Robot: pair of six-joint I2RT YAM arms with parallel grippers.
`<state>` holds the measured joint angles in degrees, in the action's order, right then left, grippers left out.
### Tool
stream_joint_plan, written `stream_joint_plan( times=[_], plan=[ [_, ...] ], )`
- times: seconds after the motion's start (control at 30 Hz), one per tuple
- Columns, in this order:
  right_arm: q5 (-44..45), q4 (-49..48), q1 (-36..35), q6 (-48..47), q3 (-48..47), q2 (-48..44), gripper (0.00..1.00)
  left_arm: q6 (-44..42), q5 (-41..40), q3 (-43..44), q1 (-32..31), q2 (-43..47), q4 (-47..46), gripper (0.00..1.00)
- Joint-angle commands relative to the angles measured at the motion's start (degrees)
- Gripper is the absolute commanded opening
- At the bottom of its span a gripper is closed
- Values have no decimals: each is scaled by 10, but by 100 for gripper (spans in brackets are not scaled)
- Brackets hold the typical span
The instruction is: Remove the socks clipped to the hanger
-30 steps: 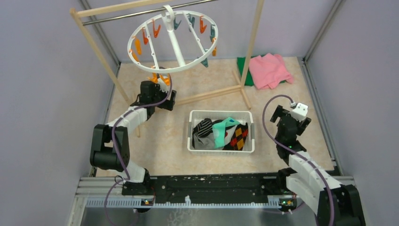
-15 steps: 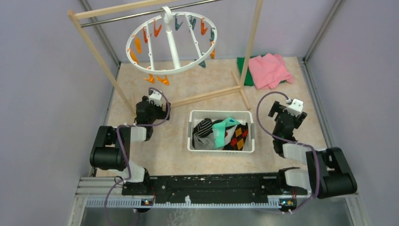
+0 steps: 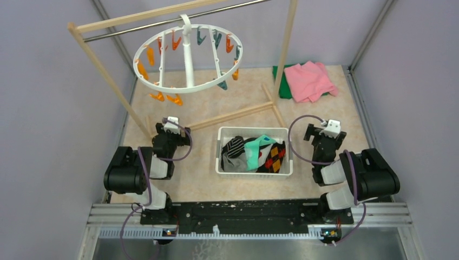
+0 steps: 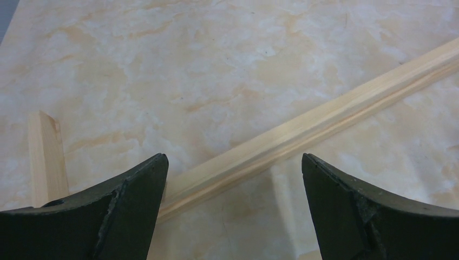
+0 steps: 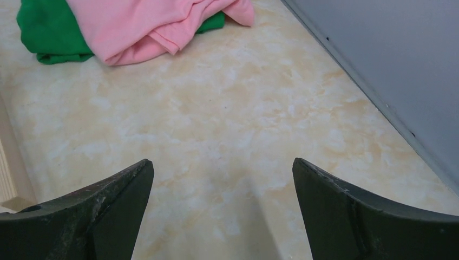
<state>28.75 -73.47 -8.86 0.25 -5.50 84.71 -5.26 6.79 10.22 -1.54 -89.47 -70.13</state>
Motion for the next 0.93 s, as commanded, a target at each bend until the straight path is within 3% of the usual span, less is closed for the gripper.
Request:
stream_joint_plan(
  times=[0.0,0.07,0.23,0.9],
  plan=[
    [-44,9,26,20,-47,-1,99,20,-35,65,4,-12,34,99],
    [-74,52,52,42,-52,-16,99,11,-7,73,1,-8,60,99],
    [-76,12,53,35,-40,-10,99,8,-8,63,2,-3,44,99],
    [-78,14,53,34,-39,-13,99,6,-4,67,2,-5,49,99]
  ],
)
